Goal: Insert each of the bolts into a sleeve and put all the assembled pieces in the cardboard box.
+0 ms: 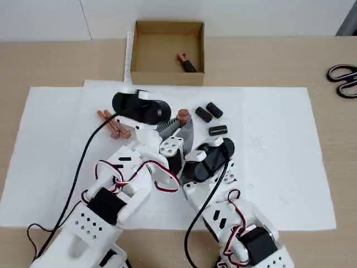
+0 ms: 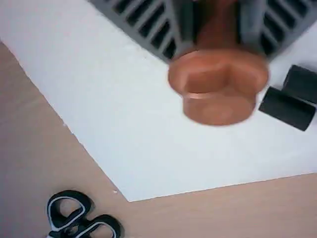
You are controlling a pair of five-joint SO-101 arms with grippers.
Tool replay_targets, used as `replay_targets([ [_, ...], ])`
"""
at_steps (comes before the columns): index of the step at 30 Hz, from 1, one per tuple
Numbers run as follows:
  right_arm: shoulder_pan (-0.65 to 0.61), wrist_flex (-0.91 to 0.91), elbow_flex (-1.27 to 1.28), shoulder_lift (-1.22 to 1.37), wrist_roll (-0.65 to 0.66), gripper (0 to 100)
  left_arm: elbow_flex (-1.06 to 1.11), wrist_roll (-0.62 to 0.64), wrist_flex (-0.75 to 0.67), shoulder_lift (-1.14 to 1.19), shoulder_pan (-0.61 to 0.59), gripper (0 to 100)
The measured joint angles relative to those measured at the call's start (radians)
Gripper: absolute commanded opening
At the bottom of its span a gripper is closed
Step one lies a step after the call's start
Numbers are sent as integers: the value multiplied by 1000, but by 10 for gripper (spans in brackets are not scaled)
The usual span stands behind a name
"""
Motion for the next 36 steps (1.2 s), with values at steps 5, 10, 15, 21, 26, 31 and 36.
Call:
replay_targets([
  [5, 0, 0, 0, 0, 0, 4, 0, -8, 0, 0, 0, 6],
  [10, 0, 0, 0, 0, 0, 4, 0, -8, 20, -3, 0, 6],
  [15, 0, 0, 2, 0, 0, 4, 0, -8, 77, -35, 2, 6],
  [21, 0, 0, 2, 0, 0, 4, 0, -8, 141, -87, 2, 6],
  [26, 0, 0, 2, 0, 0, 4, 0, -8, 150, -89, 2, 6],
  [31, -2, 0, 3, 0, 0, 4, 61, -8, 129, -91, 3, 6],
  [36, -2, 0, 6, 2, -3, 4, 118, -64, 64, -98, 5, 6],
])
